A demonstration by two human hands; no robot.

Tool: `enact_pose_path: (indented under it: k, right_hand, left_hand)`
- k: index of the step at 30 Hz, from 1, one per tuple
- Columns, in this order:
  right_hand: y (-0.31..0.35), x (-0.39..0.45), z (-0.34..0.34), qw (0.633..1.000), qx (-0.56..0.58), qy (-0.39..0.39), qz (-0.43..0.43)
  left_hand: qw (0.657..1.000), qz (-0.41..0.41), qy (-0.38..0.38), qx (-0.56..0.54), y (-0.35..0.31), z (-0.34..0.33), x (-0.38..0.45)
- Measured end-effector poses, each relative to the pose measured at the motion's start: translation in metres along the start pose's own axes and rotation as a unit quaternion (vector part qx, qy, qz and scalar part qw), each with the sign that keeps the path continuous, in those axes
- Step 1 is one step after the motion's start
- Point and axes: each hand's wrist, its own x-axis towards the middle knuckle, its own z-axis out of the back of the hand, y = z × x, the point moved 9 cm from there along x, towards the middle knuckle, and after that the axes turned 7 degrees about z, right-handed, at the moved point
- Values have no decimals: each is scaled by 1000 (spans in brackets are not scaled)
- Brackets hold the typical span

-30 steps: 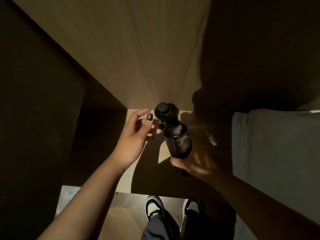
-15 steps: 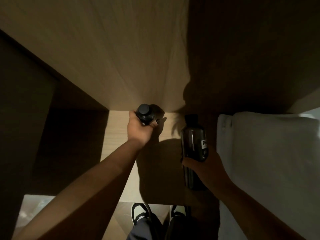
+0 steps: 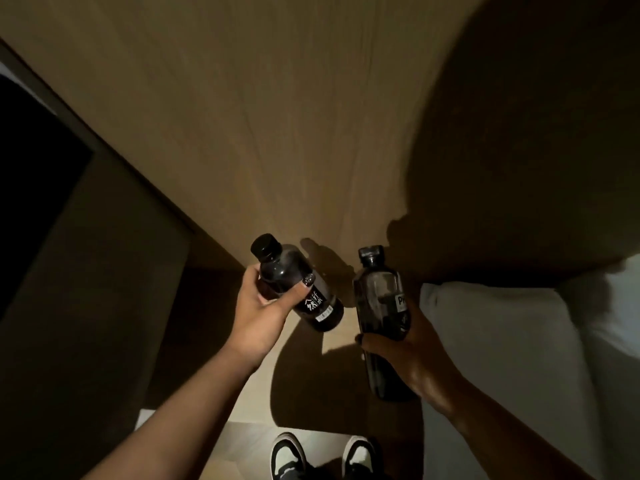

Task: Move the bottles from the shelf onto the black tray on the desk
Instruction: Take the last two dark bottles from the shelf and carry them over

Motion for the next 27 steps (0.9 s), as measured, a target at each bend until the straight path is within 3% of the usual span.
enact_pose_path:
  k: [6,14,19,24,27]
  right_hand:
    - [72,-52,-2,999,-15,43,24]
    - [145,-102,4,997,8,61,51]
    - [162,-125,-14,993,81,88,-6]
    - [177,-152,-65,963,200,170,-64]
    - [187,-169,-101,954,204,206,-72]
  left_hand:
    - [989,25,10,-147,-43,11,-71]
    - [966,14,-64,-250,-70,33,-150]
    - [952,5,-113,-283,-88,61,-193]
    - [935,36,-134,-327,-83,107,-230]
    - [931,35,-144,-333,-87,142,-246]
